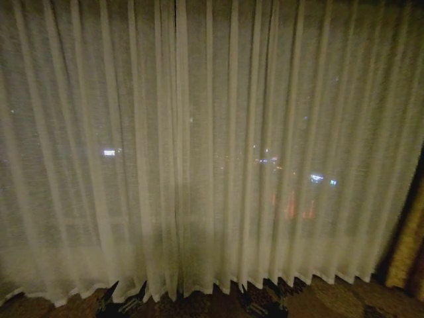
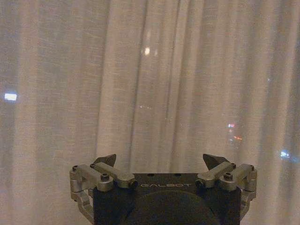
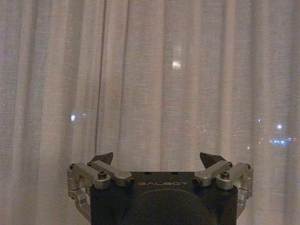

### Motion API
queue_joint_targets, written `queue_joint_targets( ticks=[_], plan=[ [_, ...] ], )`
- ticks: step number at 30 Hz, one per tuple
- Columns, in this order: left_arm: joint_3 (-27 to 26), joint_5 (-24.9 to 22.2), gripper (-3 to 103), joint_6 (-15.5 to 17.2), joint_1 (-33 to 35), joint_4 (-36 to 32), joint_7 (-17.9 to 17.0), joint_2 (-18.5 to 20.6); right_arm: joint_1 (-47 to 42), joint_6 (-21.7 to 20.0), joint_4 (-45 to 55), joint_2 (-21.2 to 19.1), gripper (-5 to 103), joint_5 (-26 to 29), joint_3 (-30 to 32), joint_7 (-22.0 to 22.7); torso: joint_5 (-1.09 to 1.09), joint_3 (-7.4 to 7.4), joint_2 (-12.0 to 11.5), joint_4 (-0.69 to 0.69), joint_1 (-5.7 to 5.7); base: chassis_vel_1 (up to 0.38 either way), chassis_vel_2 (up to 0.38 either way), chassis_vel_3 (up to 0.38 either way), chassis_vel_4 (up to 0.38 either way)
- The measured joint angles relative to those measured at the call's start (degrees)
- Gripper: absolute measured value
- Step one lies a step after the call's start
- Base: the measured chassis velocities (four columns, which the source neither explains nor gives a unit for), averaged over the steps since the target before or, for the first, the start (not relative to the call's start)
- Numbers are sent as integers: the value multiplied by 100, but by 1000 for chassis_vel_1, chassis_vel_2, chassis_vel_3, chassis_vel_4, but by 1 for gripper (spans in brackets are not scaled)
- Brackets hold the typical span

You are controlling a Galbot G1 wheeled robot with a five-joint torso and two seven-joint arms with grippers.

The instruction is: Open the curtains by pulling them apart, changing their state from closed to fully open.

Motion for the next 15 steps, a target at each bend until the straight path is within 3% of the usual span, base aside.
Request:
queue_joint_targets(
  ticks=[9, 15],
  plan=[
    [-9, 24, 100, -45, 31, 16, 2, -25, 23, -33, -25, 0, 100, 33, -11, 9, 0, -1, 1, 1, 0, 94, 251, -108, -245],
    [-28, 25, 100, -82, 44, 16, 3, -3, 23, -42, -53, 1, 100, 32, -19, 14, 2, -1, 0, 0, 0, -30, 154, 35, -161]
  ],
)
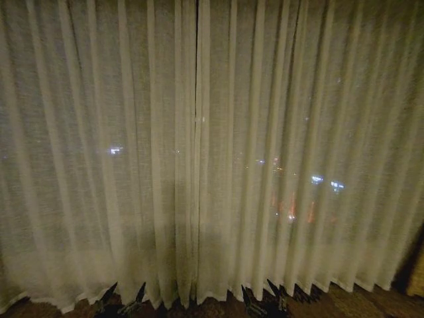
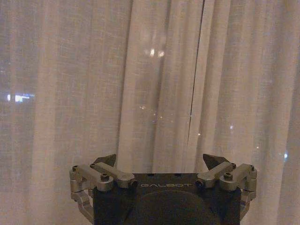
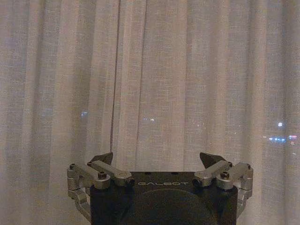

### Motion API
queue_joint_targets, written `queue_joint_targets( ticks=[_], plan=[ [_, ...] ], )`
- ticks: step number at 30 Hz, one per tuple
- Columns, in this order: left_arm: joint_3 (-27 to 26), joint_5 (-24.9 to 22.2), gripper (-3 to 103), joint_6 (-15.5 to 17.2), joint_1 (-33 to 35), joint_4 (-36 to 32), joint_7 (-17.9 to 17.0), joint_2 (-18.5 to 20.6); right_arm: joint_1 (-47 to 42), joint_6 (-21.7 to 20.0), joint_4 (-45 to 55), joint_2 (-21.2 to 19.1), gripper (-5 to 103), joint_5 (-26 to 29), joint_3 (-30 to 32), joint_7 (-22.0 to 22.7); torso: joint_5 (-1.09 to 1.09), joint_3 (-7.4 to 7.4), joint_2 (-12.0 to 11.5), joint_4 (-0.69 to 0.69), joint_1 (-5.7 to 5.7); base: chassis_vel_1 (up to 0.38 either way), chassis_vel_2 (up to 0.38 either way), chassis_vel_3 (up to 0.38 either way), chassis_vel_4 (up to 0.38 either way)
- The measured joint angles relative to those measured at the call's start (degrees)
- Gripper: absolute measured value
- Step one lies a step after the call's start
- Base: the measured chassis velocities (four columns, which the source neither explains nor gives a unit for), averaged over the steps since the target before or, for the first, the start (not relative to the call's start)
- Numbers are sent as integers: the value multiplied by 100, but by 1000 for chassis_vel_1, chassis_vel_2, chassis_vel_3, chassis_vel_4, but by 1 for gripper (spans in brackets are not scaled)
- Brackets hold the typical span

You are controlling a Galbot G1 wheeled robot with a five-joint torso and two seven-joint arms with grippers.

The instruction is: Open the curtains by pulling them apart, changing their state from closed to fully open.

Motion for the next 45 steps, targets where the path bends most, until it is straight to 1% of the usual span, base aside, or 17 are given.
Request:
queue_joint_targets(
  ticks=[8, 15, 45],
  plan=[
    [0, -4, 100, -16, 6, 20, 6, -7, -5, 30, -16, -2, 100, -153, 3, -26, -1, 0, 0, 1, -2, -153, 120, 158, -106],
    [14, -5, 100, -32, -11, 62, 11, -11, -14, 75, -34, -1, 100, -218, -9, -48, -1, 1, -1, 1, 1, -136, 227, 154, -213],
    [2, -6, 100, -33, -32, 129, 3, 13, -25, 126, -106, 0, 100, -391, -249, -44, -1, 0, 0, 1, 0, -69, 171, 64, -170]
  ],
)
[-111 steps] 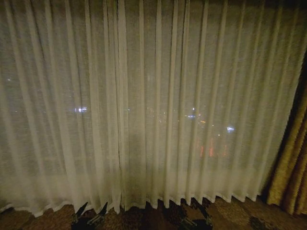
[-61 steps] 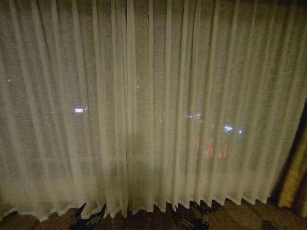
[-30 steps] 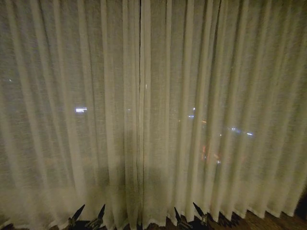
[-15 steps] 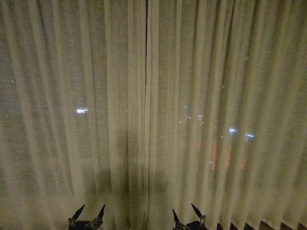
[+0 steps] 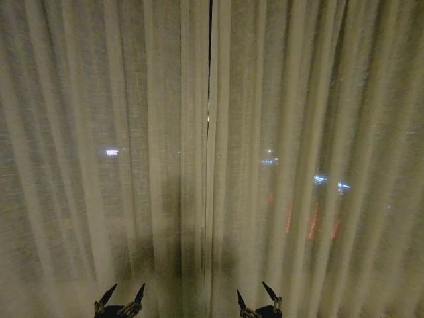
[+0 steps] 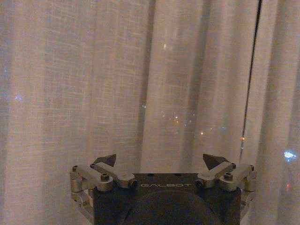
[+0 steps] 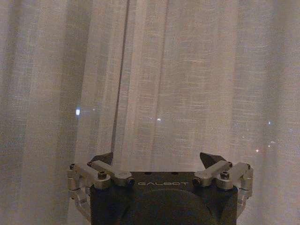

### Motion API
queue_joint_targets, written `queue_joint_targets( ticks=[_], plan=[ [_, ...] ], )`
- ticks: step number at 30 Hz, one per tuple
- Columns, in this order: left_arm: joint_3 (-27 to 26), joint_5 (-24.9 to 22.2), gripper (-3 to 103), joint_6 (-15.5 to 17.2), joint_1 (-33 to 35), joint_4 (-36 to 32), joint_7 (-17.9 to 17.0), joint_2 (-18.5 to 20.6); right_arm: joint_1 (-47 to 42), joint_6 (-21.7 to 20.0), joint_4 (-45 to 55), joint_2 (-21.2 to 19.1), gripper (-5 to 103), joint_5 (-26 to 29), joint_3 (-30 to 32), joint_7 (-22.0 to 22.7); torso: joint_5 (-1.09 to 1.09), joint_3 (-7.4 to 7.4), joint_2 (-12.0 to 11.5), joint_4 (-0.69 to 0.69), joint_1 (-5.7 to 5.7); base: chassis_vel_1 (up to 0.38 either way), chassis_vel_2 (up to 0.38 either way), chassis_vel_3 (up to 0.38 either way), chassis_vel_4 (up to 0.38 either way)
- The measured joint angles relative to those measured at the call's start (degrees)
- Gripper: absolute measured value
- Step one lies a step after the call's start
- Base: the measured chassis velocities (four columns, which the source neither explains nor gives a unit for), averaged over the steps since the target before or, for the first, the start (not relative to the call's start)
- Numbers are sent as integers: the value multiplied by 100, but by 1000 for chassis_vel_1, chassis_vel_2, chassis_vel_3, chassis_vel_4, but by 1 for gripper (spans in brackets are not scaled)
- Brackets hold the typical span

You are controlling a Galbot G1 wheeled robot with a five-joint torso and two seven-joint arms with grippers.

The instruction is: Open the curtains by pulling them apart, changing their state from closed to fully open.

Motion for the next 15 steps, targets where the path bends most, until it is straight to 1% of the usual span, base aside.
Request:
queue_joint_targets(
  ticks=[2, 3, 5, 7, 8, 10, 11, 12, 13, 15],
  plan=[
    [-2, -1, 100, 0, -3, 12, -3, -3, -25, -162, 117, 0, 100, -104, -148, -6, -2, 1, 0, -1, 1, -53, 103, 54, -109],
    [-2, -1, 100, 0, -3, 12, -3, -3, -25, -162, 117, 0, 100, -104, -148, -6, -2, 1, 0, -1, 1, -53, 81, 45, -109],
    [-18, -3, 100, 0, 2, 17, -9, -14, 69, -495, 209, 0, 100, -116, -411, 56, -2, 1, 0, -1, 2, -17, 41, 16, -21],
    [-72, -16, 100, -3, 59, 0, -13, -24, 275, -697, 207, -1, 100, -106, -665, 210, -1, 0, 0, -1, 1, 0, 0, 0, 0],
    [-72, -16, 100, -3, 59, 0, -13, -24, 275, -697, 207, -1, 100, -106, -665, 210, -1, 0, 0, -1, 1, 0, 0, 0, 0],
    [-137, -20, 100, -33, 130, -19, -16, -35, 491, -835, 139, -1, 100, -68, -842, 321, 1, -1, 1, 1, -2, 0, 0, 0, 0],
    [-216, -21, 100, -87, 212, -28, -20, -66, 744, -901, -23, 0, 100, 70, -1003, 472, 0, -1, 1, 2, -3, 0, 0, 0, 0],
    [-216, -21, 100, -87, 212, -28, -20, -66, 744, -901, -23, 0, 100, 70, -1003, 472, 0, -1, 1, 2, -3, 0, 0, 0, 0],
    [-256, -20, 100, -117, 259, -32, -33, -86, 876, -920, -124, -1, 100, 131, -1064, 530, 0, -1, 0, 0, -2, 0, 0, 0, 0],
    [-352, -12, 100, -179, 421, -56, -36, -158, 1233, -924, -407, -1, 100, 241, -1157, 624, -1, 0, 0, 0, -1, 0, 0, 0, 0]
  ],
)
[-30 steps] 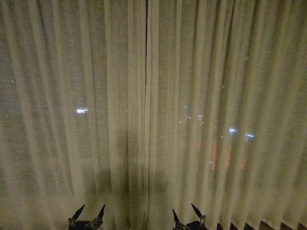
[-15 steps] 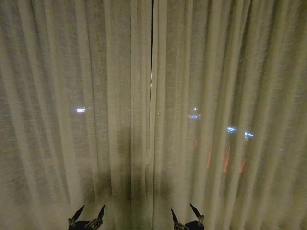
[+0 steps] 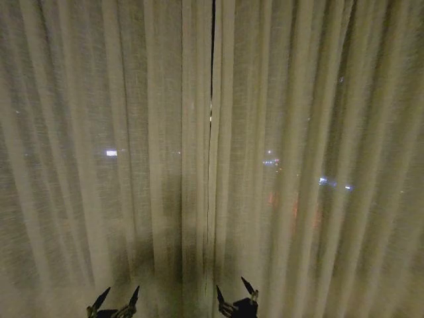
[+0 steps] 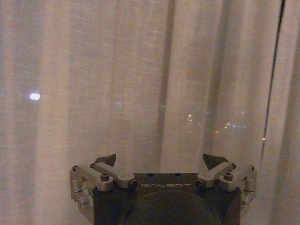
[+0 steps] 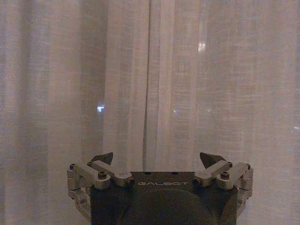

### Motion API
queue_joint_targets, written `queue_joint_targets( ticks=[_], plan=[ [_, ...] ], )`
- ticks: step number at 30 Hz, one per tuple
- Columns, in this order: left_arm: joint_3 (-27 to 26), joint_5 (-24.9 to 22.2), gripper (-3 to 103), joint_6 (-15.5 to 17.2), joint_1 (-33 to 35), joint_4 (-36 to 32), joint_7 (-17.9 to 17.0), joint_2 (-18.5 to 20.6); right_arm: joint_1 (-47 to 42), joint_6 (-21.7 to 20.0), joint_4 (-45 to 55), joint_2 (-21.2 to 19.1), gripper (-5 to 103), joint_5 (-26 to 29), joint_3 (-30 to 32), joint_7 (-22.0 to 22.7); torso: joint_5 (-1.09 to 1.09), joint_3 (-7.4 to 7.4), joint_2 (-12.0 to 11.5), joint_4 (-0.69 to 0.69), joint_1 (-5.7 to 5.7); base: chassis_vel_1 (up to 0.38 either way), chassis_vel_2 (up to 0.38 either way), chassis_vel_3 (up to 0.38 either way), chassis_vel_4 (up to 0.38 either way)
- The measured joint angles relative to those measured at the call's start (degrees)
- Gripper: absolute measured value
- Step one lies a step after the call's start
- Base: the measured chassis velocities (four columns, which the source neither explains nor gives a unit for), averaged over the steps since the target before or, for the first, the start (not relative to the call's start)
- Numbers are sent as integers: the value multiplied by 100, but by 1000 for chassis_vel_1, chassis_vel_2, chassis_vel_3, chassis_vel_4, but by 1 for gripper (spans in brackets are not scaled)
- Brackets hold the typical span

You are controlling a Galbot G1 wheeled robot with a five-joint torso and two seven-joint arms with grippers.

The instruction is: Open the curtains by pulling them apart, changing their state from closed to fully open.

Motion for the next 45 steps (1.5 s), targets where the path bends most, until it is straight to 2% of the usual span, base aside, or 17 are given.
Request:
queue_joint_targets(
  ticks=[9, 11, 16, 26, 32, 42, 43, 44, 45],
  plan=[
    [-152, 118, 100, -43, 301, -136, -102, -212, 1256, -43, -926, 0, 100, 366, -150, 145, 1, 0, 0, -1, 1, 0, 0, 0, 0],
    [-155, 138, 100, -43, 333, -167, -131, -266, 1754, -106, -1239, 0, 100, 475, -184, 198, 0, 0, 0, 1, 1, 0, 0, 0, 0],
    [-124, 207, 100, -58, 392, -126, -141, -317, 2518, -152, -1923, 1, 100, 528, -282, 209, 1, 1, 0, 0, 2, 0, 0, 0, 0],
    [-148, 215, 100, -95, 305, 48, -161, -280, 3283, -160, -2953, 0, 100, 321, -402, 206, 1, 1, -1, -2, 2, 0, 0, 0, 0],
    [-213, 191, 100, -105, 299, 72, -166, -252, 3994, -23, -3703, 0, 100, 180, -425, 207, 0, 0, -1, 1, 2, 0, 0, 0, 0],
    [-159, 195, 100, -109, 243, 154, -170, -265, 4358, -23, -4089, 0, 100, 463, -655, 58, 0, 0, -1, -1, 2, 0, 0, 0, 0],
    [-153, 204, 100, -109, 245, 157, -171, -279, 4349, -49, -4078, 0, 91, 572, -702, 40, 0, 0, -1, 0, 2, 0, 0, 0, 0],
    [-153, 204, 100, -109, 245, 157, -171, -279, 4349, -49, -4078, 0, 91, 572, -702, 40, 0, 0, -1, 0, 2, 0, 0, 0, 0],
    [-163, 210, 100, -109, 260, 157, -171, -285, 4307, -96, -4029, 1, 85, 702, -746, 25, 0, 0, -1, 0, 2, 0, 0, 0, 0]
  ],
)
